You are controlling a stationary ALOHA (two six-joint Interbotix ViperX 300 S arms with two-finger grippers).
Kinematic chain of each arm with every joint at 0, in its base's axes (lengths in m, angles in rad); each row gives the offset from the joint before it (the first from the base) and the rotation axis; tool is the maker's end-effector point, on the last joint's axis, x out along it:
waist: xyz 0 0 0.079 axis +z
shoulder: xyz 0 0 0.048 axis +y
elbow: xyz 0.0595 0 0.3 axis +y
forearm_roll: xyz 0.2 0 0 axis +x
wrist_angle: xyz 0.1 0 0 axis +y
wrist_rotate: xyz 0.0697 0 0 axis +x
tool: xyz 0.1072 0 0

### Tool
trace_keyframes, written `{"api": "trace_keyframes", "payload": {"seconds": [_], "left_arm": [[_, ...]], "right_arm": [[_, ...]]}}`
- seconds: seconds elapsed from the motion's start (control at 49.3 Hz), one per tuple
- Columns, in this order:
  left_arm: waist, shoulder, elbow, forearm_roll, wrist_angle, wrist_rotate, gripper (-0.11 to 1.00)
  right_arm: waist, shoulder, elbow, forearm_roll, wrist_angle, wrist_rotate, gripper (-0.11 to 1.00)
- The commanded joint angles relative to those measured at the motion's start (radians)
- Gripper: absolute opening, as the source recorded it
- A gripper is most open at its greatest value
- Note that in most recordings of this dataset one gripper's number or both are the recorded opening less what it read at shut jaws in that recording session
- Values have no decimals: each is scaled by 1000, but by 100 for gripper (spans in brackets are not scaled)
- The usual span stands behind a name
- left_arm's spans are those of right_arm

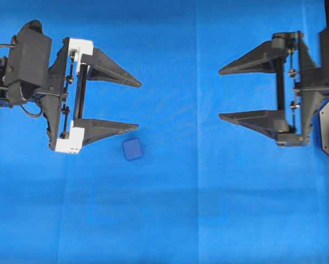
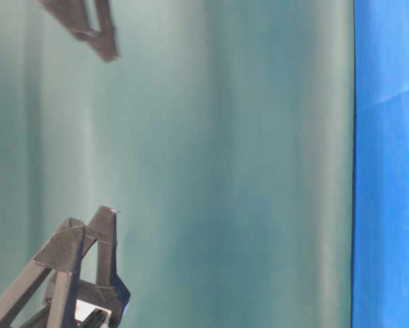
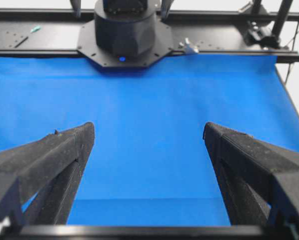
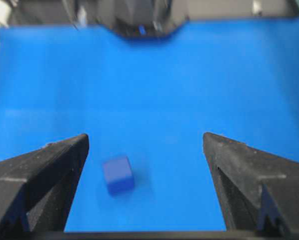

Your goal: Handover the blue block to the right arm after grasping it with the left arm, then place it in the designated position.

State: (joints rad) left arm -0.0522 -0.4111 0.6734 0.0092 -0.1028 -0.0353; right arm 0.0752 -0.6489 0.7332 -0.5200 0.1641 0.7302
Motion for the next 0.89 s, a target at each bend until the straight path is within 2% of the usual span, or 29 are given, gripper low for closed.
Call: {"api": "trace_keyframes", "payload": {"seconds": [0.0, 0.324, 0.872], "left_arm": [[5, -35, -15, 3, -9, -2, 93], [5, -35, -17, 3, -12, -2, 93], [2, -35, -15, 3, -12, -2, 93]], "right_arm": [[3, -21, 2, -12, -44, -2, 86], [2, -20, 40, -32, -132, -2, 86], [2, -18, 41, -32, -135, -2, 86]]}}
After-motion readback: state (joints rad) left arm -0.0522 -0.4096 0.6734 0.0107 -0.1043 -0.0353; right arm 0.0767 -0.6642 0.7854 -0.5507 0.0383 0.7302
